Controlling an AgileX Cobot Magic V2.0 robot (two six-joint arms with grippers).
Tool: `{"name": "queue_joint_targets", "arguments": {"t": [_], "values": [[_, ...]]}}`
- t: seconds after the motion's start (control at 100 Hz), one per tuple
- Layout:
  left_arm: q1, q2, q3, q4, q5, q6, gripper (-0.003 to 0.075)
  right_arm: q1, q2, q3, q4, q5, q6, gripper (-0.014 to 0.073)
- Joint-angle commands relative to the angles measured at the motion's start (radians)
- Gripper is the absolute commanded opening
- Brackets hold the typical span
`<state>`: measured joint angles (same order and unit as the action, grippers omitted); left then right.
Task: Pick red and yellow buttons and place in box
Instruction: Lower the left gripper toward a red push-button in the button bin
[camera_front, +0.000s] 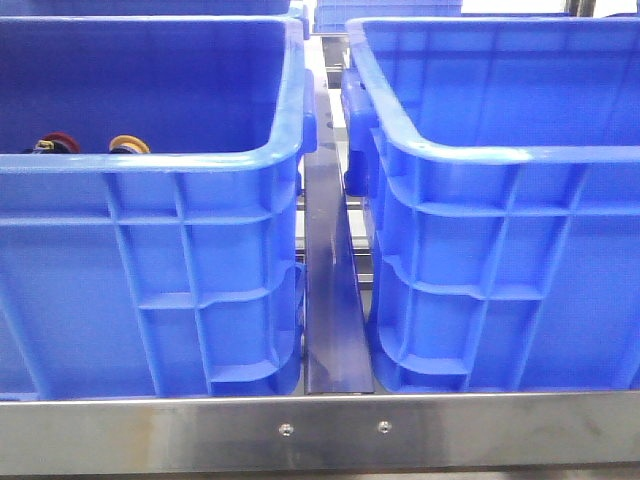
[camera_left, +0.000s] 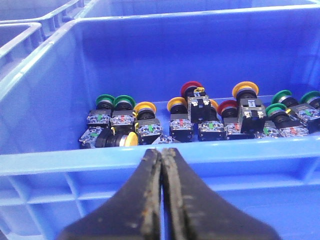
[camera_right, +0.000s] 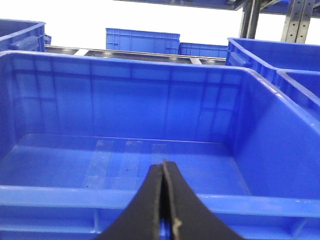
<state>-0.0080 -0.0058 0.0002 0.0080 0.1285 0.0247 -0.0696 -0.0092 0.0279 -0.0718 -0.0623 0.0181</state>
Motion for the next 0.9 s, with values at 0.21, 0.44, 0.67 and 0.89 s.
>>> {"name": "queue_joint_targets", "arguments": {"t": [0.21, 0.44, 0.67, 0.89], "values": [[-0.008, -0.030, 0.019, 0.008, -0.128, -0.004, -0.0020, -0.009, -0.021, 0.005, -0.010, -0.076, 0.000, -0.0066], [-0.008, -0.030, 0.017, 0.008, -0.195, -0.004, -0.0020, -0.009, -0.021, 0.005, -0.010, -0.076, 0.000, -0.0066], [-0.008, -0.030, -0.041, 0.008, -0.154, -0.004, -0.0020, -0.009, -0.021, 0.005, -0.010, -0.076, 0.000, -0.0066], [-0.008, 0.015, -0.190, -0.001, 0.018, -0.004, -0.0020, -0.009, -0.021, 0.005, -0.010, -0.076, 0.000, -0.0066]]}}
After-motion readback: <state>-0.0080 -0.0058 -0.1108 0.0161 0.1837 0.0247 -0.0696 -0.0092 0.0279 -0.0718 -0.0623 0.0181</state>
